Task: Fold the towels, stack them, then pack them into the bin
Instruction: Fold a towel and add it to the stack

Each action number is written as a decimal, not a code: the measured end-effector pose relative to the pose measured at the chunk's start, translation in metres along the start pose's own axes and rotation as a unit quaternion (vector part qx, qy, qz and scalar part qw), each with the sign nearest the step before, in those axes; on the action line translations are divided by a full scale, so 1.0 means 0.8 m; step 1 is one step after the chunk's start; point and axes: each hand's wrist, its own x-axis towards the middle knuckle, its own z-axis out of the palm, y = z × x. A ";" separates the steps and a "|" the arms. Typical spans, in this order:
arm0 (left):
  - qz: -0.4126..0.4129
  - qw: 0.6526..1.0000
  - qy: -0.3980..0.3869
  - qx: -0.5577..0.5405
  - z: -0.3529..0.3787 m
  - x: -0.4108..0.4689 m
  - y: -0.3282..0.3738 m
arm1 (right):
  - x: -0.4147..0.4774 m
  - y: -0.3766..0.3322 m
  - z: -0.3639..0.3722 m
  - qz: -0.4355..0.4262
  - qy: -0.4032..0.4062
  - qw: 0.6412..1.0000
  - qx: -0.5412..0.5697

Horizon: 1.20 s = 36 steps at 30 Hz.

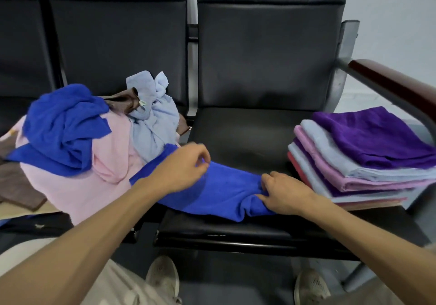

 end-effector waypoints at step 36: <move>0.136 0.980 -0.124 -0.077 0.055 -0.027 0.077 | -0.052 0.054 -0.042 -0.147 0.102 0.935 0.305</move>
